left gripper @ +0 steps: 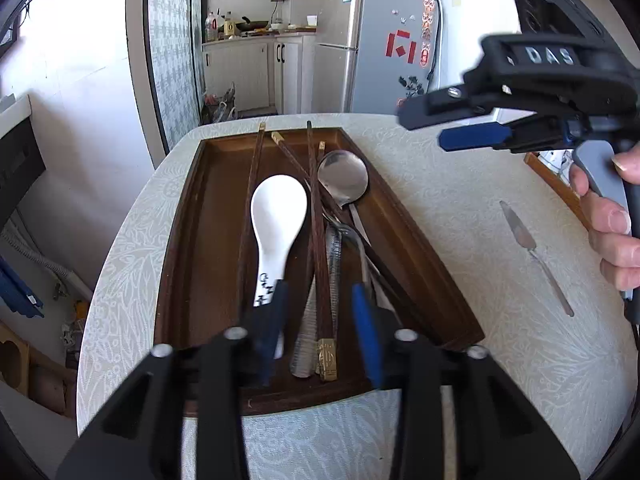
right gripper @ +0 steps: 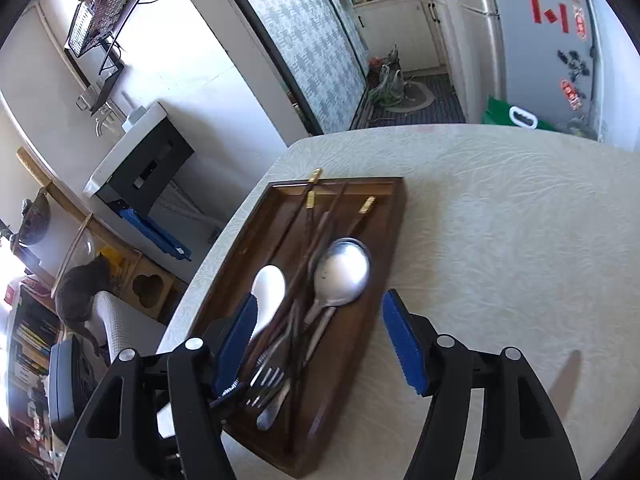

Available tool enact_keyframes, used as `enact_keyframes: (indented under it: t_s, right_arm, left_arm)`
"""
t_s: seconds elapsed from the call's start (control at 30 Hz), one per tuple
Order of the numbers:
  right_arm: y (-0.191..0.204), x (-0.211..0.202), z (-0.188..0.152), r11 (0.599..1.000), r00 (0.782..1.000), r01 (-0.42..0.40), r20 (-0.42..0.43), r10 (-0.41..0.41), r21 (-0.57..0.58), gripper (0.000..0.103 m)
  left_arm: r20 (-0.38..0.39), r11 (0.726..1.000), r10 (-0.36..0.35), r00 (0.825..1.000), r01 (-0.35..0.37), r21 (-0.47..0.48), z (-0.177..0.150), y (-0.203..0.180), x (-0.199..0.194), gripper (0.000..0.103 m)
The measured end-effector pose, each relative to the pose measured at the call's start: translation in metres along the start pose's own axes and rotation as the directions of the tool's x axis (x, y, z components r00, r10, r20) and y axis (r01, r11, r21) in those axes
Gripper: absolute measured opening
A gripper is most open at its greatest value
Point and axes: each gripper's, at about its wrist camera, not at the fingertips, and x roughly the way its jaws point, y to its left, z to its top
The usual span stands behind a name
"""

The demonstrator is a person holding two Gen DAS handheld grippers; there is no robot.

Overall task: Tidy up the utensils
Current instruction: 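Lower the chopstick into the tray and open the left tool, then grasp the silver cake server by its handle with the left tool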

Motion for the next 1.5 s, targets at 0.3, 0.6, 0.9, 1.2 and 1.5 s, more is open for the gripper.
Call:
enact_keyframes:
  t_s: [0.3, 0.6, 0.9, 1.2, 1.5]
  right_arm:
    - [-0.098, -0.074, -0.044, 0.988, 0.992, 0.106, 0.055, -0.113, 0.115, 0.067]
    - [-0.141, -0.077, -0.074, 0.981, 0.995, 0.077, 0.053, -0.088, 0.178, 0.067]
    - [-0.157, -0.073, -0.089, 0.973, 0.998, 0.024, 0.043, -0.035, 0.230, 0.067]
    - [-0.175, -0.077, -0.098, 0.940, 0.998, -0.053, 0.057, 0.036, 0.336, 0.067]
    - [-0.182, -0.074, -0.105, 0.912, 0.996, -0.085, 0.063, 0.065, 0.402, 0.068]
  left_arm:
    - [-0.027, 0.956, -0.286, 0.958, 0.288, 0.062, 0.008, -0.086, -0.012, 0.065]
    - [-0.161, 0.914, -0.346, 0.924, 0.371, 0.165, -0.007, -0.180, 0.021, 0.065]
    - [-0.200, 0.927, -0.291, 0.936, 0.327, 0.183, -0.011, -0.197, 0.043, 0.064]
    - [-0.208, 0.936, -0.275, 0.939, 0.311, 0.164, -0.002, -0.187, 0.049, 0.014]
    - [-0.101, 0.941, -0.319, 0.942, 0.328, 0.086, 0.008, -0.175, 0.027, 0.013]
